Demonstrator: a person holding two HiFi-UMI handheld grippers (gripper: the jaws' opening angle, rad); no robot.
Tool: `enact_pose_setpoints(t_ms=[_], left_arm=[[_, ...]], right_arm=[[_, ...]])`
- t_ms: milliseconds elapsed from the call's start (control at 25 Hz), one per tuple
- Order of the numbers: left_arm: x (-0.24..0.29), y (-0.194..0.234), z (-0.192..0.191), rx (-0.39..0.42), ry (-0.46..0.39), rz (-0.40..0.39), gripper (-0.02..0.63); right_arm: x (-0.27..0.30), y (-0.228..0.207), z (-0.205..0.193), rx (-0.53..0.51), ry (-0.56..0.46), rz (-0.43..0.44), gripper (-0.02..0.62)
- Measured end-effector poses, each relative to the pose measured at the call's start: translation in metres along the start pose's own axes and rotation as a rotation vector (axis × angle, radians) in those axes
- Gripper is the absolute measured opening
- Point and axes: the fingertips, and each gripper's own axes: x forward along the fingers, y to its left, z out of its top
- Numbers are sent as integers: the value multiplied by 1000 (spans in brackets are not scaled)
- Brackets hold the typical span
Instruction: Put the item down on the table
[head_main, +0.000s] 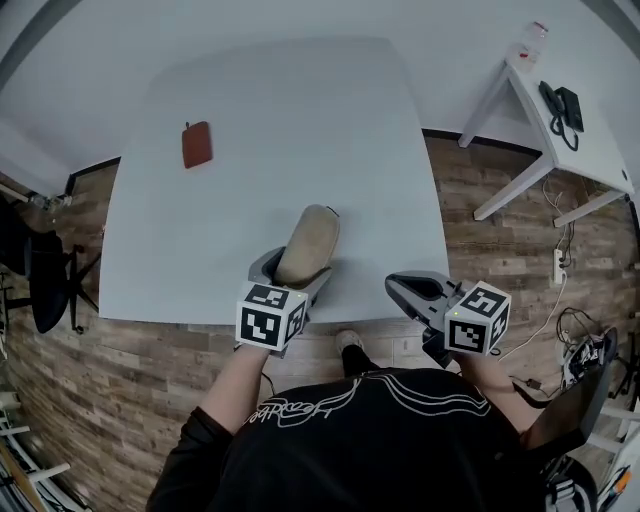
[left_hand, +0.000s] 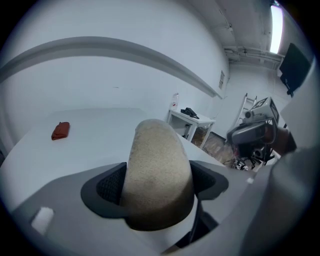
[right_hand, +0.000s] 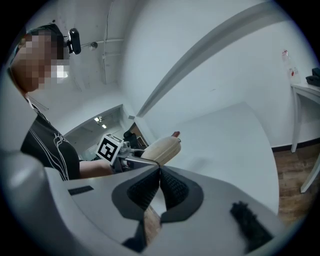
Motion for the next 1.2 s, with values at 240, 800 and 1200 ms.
enact_pose_setpoints(t_ms=[240, 800, 1200], left_arm=[[46, 26, -25, 27, 94, 37, 390], [79, 38, -63, 176, 155, 97, 396], [36, 33, -50, 219, 57, 161, 436]], right_arm=[[9, -21, -8, 49, 29, 8, 8], [5, -25, -24, 83, 52, -2, 8], [-9, 6, -30, -26, 45, -27, 8]])
